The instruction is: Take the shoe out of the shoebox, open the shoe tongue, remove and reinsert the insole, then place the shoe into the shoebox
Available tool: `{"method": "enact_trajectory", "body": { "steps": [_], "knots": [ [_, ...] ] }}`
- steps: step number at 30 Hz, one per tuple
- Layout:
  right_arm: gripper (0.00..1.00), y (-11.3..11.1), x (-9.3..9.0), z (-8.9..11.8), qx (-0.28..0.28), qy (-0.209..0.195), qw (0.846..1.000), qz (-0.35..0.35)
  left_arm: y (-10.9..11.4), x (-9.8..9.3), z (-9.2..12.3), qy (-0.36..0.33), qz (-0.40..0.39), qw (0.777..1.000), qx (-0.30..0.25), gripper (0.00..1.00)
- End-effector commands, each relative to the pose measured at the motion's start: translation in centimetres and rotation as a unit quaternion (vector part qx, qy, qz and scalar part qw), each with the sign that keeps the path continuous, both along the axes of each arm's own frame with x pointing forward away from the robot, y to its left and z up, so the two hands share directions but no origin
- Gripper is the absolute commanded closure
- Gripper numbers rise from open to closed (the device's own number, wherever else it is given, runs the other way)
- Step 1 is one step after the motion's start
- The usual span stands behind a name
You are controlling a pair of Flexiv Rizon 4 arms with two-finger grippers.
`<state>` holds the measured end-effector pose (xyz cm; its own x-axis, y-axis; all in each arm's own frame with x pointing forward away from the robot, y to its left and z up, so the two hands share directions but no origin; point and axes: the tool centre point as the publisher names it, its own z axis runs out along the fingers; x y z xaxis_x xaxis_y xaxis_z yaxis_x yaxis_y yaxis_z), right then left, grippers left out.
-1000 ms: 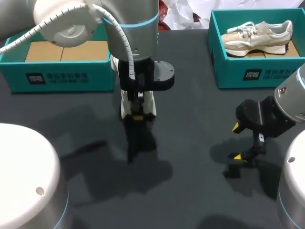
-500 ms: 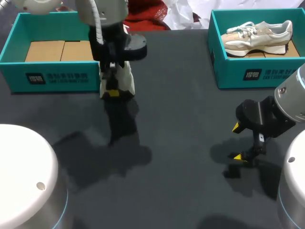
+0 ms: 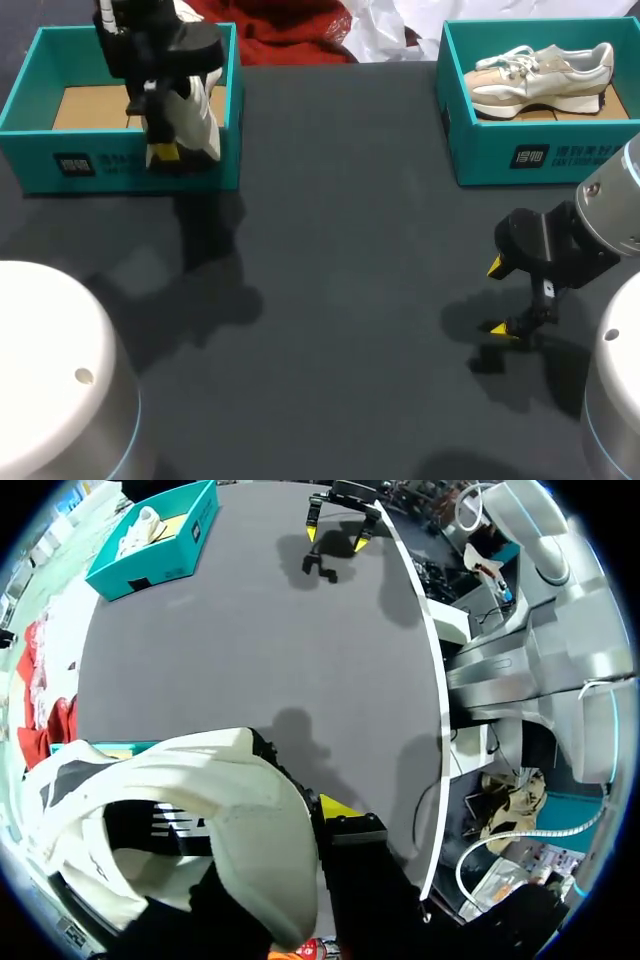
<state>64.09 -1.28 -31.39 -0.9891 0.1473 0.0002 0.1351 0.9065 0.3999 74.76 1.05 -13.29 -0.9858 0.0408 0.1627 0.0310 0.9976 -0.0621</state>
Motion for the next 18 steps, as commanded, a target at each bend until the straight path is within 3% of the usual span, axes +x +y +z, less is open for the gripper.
{"method": "enact_trajectory", "body": {
  "steps": [1,5,11,16,18],
  "knots": [
    [0.0,0.0,-0.2,0.0,-0.001,-0.001,1.0,-0.001,0.3,-0.3,0.0,-0.003,-0.001,1.0,-0.003,1.0],
    [0.0,0.0,-0.2,0.0,-0.001,-0.001,1.0,-0.001,2.1,1.4,-0.1,0.005,-0.002,1.0,-0.001,1.0],
    [0.0,0.0,-0.2,0.0,-0.001,-0.001,1.0,-0.001,6.8,5.4,0.5,0.004,0.01,1.0,0.001,1.0],
    [0.0,0.0,-0.2,0.0,-0.001,-0.001,1.0,-0.001,10.4,9.7,0.8,0.016,0.01,1.0,-0.009,1.0],
    [0.0,0.0,-0.2,0.0,-0.001,-0.001,1.0,-0.001,12.1,12.4,0.9,0.014,-0.017,1.0,-0.007,1.0]
  ]
}}
